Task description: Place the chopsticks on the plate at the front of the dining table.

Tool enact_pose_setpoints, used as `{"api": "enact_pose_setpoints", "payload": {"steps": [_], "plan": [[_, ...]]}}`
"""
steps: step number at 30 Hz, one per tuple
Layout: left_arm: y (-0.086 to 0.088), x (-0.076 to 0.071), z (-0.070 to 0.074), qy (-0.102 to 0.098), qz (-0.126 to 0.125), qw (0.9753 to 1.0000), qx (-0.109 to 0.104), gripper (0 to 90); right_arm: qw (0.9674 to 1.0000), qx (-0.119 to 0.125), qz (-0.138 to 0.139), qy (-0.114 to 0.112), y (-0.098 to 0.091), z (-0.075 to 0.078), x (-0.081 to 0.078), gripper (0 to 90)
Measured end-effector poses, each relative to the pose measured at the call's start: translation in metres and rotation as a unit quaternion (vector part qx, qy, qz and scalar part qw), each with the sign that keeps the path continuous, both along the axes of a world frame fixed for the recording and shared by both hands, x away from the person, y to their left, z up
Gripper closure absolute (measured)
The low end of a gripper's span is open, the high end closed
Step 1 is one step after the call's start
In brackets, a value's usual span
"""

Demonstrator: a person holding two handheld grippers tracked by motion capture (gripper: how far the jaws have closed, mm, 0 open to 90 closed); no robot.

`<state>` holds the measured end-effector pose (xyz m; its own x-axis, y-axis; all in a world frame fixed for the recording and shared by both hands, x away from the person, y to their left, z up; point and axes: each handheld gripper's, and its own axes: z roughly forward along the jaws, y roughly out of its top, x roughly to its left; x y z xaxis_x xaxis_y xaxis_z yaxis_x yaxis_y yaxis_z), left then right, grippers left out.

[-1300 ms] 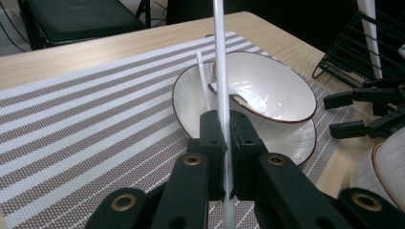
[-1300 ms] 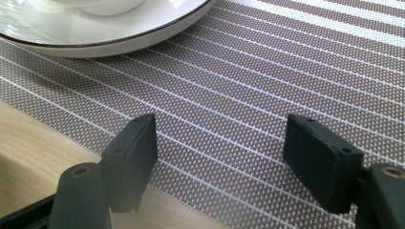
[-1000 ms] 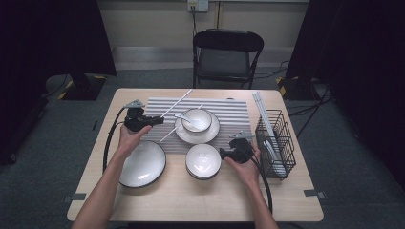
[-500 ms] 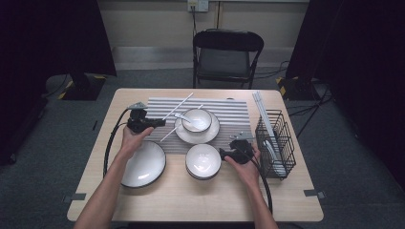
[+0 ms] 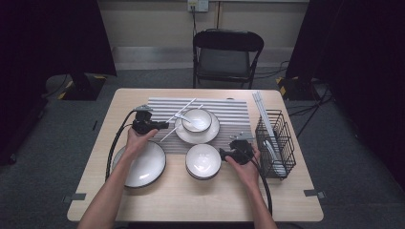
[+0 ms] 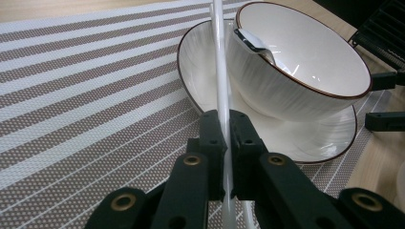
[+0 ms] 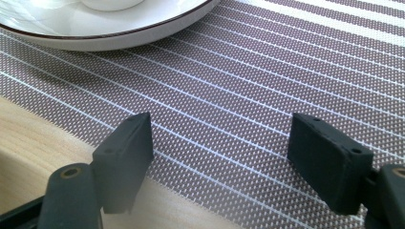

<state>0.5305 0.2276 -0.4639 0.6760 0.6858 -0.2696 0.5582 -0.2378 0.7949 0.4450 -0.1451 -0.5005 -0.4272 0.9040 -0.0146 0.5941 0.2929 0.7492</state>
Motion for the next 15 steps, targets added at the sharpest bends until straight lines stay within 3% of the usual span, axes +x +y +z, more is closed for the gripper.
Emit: {"api": "enact_pose_setpoints", "payload": {"steps": [2,15], "plan": [[-0.003,0.000,-0.001,-0.002,0.001,0.9999,0.010,85.9,1.0000,0.000,0.000,0.000,0.000,0.000,0.000,23.2],[-0.012,0.004,-0.012,0.021,0.005,0.9997,0.010,85.9,1.0000,0.001,-0.001,0.001,0.001,0.000,-0.001,23.4]]}}
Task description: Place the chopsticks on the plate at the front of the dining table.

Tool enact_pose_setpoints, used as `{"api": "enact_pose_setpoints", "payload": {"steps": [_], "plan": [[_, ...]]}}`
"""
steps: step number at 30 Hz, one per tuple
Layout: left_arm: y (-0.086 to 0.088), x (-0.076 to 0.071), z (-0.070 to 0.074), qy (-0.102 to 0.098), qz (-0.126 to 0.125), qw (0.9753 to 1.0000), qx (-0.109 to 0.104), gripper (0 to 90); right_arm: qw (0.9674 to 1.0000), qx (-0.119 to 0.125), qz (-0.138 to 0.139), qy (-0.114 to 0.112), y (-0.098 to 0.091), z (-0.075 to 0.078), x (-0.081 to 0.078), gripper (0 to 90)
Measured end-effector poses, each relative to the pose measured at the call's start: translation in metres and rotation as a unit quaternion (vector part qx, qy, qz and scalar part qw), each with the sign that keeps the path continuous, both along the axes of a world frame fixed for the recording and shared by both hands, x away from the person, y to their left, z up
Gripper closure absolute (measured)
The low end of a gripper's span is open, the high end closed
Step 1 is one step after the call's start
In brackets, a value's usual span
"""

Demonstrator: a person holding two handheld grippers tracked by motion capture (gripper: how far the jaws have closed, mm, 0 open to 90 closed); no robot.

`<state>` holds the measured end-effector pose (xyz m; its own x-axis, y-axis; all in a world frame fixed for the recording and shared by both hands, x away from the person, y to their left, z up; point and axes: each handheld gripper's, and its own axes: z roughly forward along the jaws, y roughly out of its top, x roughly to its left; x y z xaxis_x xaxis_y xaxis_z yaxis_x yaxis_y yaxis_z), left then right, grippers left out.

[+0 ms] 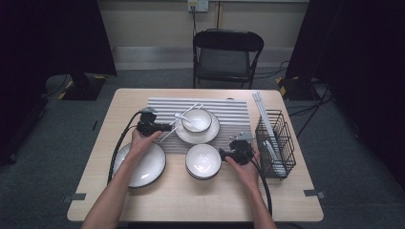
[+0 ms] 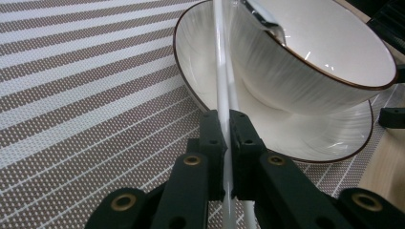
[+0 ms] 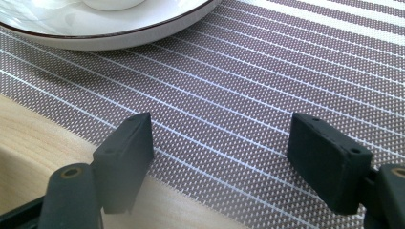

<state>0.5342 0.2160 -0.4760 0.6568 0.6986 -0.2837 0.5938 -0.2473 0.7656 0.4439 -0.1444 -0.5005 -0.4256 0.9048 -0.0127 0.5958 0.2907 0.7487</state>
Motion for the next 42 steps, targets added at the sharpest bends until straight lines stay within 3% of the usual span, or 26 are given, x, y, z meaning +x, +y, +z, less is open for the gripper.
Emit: {"api": "enact_pose_setpoints", "payload": {"steps": [6,21,28,33,37,42], "plan": [[0.000,0.001,-0.002,0.004,0.000,0.9999,0.011,85.8,1.0000,0.000,0.000,0.000,0.000,0.000,0.000,23.4],[0.000,0.002,-0.006,0.017,0.000,0.9998,0.009,84.3,1.0000,-0.001,0.001,-0.001,0.000,0.000,0.000,23.5],[0.008,0.001,0.001,0.007,0.006,1.0000,-0.002,77.3,1.0000,0.000,0.000,0.000,0.000,0.000,0.000,23.4],[0.011,-0.002,0.006,-0.002,-0.002,1.0000,-0.001,75.6,1.0000,0.000,0.000,0.000,0.000,0.000,0.000,23.4],[0.016,-0.009,0.013,-0.022,-0.013,0.9997,-0.003,75.5,1.0000,0.000,0.000,0.000,0.000,0.000,0.000,23.4],[0.022,-0.016,0.012,-0.032,-0.022,0.9992,-0.007,74.9,1.0000,0.000,0.000,0.000,0.000,0.000,0.000,23.4]]}}
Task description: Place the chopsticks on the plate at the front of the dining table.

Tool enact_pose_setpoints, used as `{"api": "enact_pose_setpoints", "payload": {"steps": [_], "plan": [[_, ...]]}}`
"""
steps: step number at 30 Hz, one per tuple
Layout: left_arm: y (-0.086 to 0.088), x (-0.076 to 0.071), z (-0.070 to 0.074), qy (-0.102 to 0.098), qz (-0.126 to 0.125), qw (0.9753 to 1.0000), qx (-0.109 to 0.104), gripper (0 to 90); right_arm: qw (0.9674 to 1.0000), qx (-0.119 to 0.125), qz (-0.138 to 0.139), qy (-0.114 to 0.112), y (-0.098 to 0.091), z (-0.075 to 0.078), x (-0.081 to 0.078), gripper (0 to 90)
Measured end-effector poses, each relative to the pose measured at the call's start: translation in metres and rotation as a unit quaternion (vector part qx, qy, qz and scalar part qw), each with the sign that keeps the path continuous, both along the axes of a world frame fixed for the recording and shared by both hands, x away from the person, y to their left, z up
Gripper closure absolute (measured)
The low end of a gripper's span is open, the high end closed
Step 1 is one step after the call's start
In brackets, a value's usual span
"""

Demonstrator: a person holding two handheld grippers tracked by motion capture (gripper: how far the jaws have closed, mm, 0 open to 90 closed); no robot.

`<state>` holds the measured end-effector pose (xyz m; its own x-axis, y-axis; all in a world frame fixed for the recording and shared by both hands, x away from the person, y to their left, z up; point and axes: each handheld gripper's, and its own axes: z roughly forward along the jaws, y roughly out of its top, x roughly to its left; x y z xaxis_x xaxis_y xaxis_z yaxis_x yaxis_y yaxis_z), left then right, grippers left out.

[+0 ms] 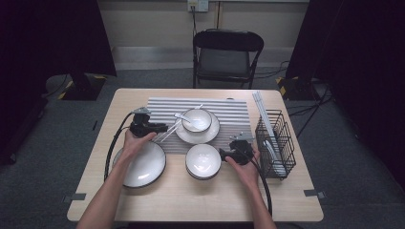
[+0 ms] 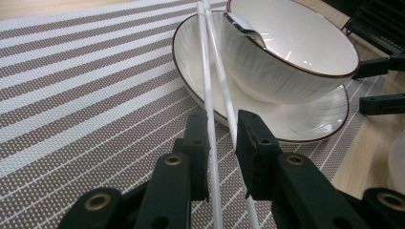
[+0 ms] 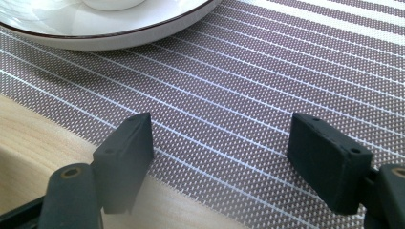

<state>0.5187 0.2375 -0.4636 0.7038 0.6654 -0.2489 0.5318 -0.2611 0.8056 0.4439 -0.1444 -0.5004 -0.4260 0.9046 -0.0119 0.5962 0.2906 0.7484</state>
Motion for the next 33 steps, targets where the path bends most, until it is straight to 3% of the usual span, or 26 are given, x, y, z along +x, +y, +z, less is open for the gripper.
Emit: {"api": "enact_pose_setpoints", "payload": {"steps": [2,3,10,16,21,24,30,33], "plan": [[0.000,-0.001,0.001,0.000,-0.003,1.0000,-0.002,74.9,1.0000,0.000,0.000,0.000,0.000,0.000,0.000,23.4],[0.000,-0.003,0.002,-0.004,-0.005,1.0000,0.007,75.0,1.0000,0.000,0.000,0.000,0.000,0.000,0.000,23.4],[0.002,-0.010,0.008,-0.004,-0.028,0.9996,0.000,73.6,1.0000,-0.001,0.000,-0.001,0.000,0.000,0.000,23.4],[0.009,-0.019,0.009,-0.017,-0.018,0.9995,0.018,74.1,1.0000,0.000,0.001,0.000,0.000,0.000,0.000,23.4],[0.009,-0.022,0.007,-0.009,-0.018,0.9995,0.024,75.5,1.0000,0.000,0.001,-0.001,0.000,0.000,0.000,23.4],[0.011,-0.025,0.006,-0.011,-0.015,0.9997,0.015,75.3,1.0000,0.000,0.001,0.000,0.000,0.000,0.000,23.4],[0.010,-0.025,-0.008,0.006,-0.018,0.9996,0.022,75.2,1.0000,0.000,0.001,0.000,0.000,0.000,0.000,23.4],[0.008,-0.024,-0.007,0.001,-0.012,0.9997,0.021,75.6,1.0000,0.000,0.001,0.000,0.000,0.000,0.000,23.5]]}}
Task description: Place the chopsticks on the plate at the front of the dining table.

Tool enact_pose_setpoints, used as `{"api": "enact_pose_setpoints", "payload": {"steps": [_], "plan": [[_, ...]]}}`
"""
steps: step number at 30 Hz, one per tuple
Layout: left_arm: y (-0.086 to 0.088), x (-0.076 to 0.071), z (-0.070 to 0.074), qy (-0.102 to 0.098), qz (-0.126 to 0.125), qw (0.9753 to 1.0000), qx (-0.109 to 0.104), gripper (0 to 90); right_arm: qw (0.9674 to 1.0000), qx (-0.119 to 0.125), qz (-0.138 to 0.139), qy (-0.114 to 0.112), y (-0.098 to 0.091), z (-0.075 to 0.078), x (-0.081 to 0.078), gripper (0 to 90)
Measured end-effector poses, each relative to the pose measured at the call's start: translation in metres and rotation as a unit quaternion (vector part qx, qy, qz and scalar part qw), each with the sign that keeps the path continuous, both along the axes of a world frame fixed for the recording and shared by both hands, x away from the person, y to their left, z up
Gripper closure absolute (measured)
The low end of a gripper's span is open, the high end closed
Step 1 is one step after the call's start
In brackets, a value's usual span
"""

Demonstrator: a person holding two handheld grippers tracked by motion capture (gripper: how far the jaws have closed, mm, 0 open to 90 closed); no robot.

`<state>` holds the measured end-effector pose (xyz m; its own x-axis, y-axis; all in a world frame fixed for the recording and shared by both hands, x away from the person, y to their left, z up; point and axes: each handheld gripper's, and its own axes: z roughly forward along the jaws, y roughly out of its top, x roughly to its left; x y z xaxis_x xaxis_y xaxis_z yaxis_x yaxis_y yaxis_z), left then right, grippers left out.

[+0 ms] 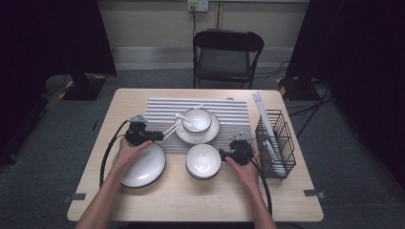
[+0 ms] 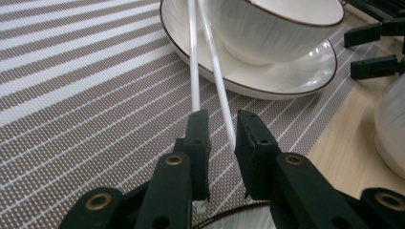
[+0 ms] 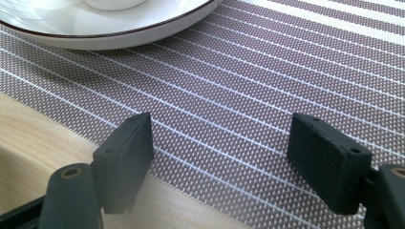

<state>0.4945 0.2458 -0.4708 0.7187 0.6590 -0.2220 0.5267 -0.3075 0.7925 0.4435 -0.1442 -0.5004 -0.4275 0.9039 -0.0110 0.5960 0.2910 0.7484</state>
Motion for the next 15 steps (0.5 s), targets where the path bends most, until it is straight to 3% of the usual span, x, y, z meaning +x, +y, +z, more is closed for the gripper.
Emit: {"api": "enact_pose_setpoints", "payload": {"steps": [5,9,15], "plan": [[0.0009,0.0005,0.0015,-0.006,0.006,0.9999,0.007,75.1,1.0000,0.000,0.000,0.000,0.0000,0.0000,0.0000,23.5],[0.0044,0.0024,-0.0021,0.003,0.017,0.9998,0.008,74.5,1.0000,0.000,0.000,0.000,0.0000,0.0000,0.0000,23.5],[0.0029,0.0047,-0.0065,0.011,0.015,0.9997,0.015,75.3,1.0000,0.001,-0.001,0.000,0.0002,0.0000,0.0000,23.5]]}}
